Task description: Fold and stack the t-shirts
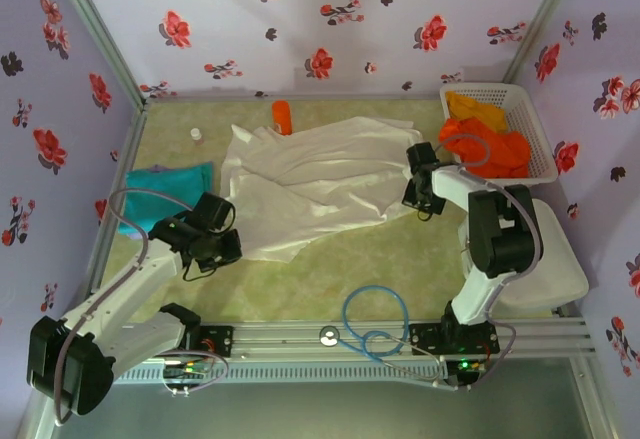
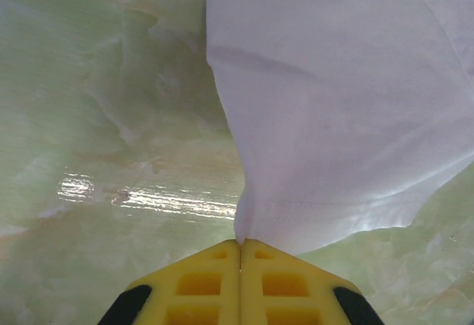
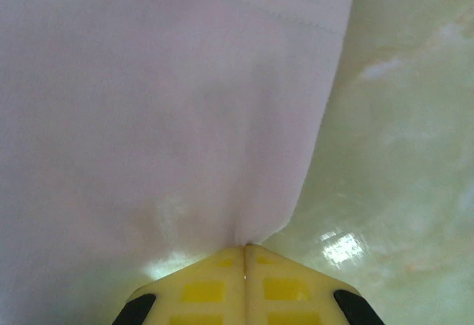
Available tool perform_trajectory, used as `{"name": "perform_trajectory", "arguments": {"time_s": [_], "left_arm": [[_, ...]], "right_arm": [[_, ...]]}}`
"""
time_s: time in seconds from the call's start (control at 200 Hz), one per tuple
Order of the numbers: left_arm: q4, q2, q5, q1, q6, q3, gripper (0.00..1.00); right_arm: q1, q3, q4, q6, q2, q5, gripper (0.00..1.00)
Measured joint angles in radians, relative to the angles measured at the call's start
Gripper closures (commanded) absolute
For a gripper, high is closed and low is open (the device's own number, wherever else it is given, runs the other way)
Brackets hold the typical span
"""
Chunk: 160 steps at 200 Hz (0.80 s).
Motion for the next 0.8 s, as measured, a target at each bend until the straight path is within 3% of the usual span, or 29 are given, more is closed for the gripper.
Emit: {"name": "perform_trajectory", "arguments": {"time_s": [0.38, 0.42, 0.48, 0.59, 0.675, 0.8], "left_arm": [[-0.037, -0.011, -0.008, 0.005, 0.000, 0.025, 1.00], [-0.043, -0.013, -0.008, 0.005, 0.000, 0.028, 1.00], [-0.053, -0.014, -0.008, 0.005, 0.000, 0.033, 1.00], [-0.058, -0.014, -0.015, 0.005, 0.000, 0.035, 1.00], [-0.064, -0.014, -0.015, 0.006, 0.000, 0.035, 1.00], [-0.081, -0.034, -0.016, 0.006, -0.001, 0.035, 1.00]], "right_arm": [[0.042, -0.217, -0.100, 0.128, -0.285, -0.151, 1.00], [0.049, -0.245, -0.111, 0.151, -0.334, -0.170, 0.91], [0.057, -0.273, -0.129, 0.177, -0.404, -0.191, 0.68], [0.059, -0.273, -0.166, 0.189, -0.476, -0.179, 0.45], [0.059, -0.256, -0.202, 0.167, -0.480, -0.130, 0.34], [0.051, -0.242, -0.228, 0.141, -0.459, -0.059, 0.34]]}}
